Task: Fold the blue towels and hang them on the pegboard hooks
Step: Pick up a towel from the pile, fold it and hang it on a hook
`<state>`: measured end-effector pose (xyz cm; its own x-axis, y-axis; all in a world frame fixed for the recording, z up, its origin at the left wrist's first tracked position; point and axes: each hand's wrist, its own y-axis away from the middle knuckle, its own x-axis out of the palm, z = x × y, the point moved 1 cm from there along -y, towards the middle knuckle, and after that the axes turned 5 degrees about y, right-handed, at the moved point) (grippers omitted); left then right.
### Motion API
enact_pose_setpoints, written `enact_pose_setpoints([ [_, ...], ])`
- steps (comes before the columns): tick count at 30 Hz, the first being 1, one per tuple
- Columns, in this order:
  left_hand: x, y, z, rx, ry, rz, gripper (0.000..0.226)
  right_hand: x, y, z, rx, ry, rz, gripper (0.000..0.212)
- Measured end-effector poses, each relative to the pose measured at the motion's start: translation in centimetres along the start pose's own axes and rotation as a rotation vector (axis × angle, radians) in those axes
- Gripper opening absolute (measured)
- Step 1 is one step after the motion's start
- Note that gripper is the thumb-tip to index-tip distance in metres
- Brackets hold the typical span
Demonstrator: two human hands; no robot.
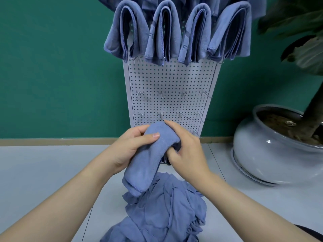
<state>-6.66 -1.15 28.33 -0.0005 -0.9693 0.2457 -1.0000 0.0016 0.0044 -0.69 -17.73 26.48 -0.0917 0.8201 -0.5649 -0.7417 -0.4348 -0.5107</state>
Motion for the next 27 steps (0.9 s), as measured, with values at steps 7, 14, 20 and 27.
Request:
enact_pose_setpoints([
  [7,0.0,1.4,1.0,0.503,-0.686,-0.372,0.025,-1.5,-0.7,2.1,0.204,0.093,-0.065,0.022],
  [14,1.9,2.4,-1.5,0.530,-0.693,-0.355,0.046,-1.7,-3.9,5.4,0.283,0.015,-0.159,0.008],
  [20,0.9,0.4,-7.4,0.620,-0.746,-0.523,0.038,-1.6,-9.8,8.7,0.176,0.040,-0.189,0.022],
  [27,-3.4,-3.3,-12.6,0.710,-0.781,-0.654,0.027,-0.2,-16.7,10.4,0.038,0.014,-0.133,0.009],
])
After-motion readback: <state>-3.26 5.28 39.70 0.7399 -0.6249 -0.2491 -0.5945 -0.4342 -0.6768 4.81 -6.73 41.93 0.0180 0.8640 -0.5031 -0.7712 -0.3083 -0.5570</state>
